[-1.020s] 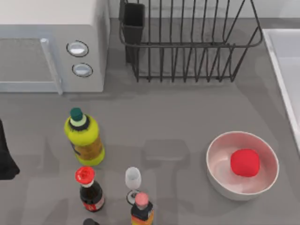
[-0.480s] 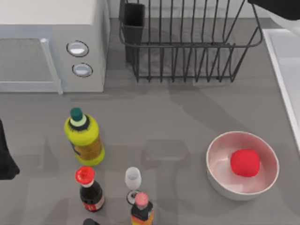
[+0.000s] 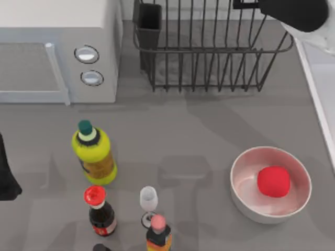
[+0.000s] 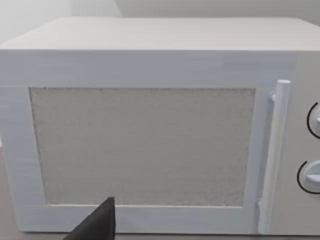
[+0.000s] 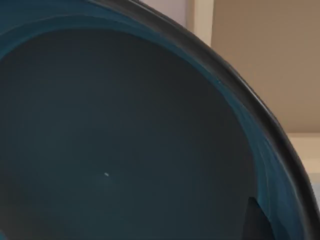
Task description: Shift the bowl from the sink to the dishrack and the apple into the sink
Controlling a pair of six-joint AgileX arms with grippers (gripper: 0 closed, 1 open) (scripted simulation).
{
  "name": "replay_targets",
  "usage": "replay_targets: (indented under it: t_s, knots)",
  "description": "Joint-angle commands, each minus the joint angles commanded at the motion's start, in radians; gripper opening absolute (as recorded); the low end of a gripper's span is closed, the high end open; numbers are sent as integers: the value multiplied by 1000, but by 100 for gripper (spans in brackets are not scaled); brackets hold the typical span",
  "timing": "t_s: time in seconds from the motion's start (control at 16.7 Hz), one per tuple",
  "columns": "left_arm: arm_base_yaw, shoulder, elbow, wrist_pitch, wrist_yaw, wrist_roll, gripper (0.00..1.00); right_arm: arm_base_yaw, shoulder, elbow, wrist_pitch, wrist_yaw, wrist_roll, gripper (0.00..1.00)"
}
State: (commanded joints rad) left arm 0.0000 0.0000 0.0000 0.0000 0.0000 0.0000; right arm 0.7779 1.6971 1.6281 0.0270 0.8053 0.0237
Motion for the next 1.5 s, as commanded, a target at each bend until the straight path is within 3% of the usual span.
replay_targets:
  t_s: [0.66, 1.08, 1.5]
  knots:
    - [0, 0, 0, 0, 0, 0, 100, -120, 300, -250, 621, -116, -5, 0]
    - [0, 0, 0, 0, 0, 0, 100, -146, 347, -295, 674, -140, -6, 0]
    - [0, 0, 0, 0, 0, 0, 100, -146, 347, -295, 674, -140, -6, 53]
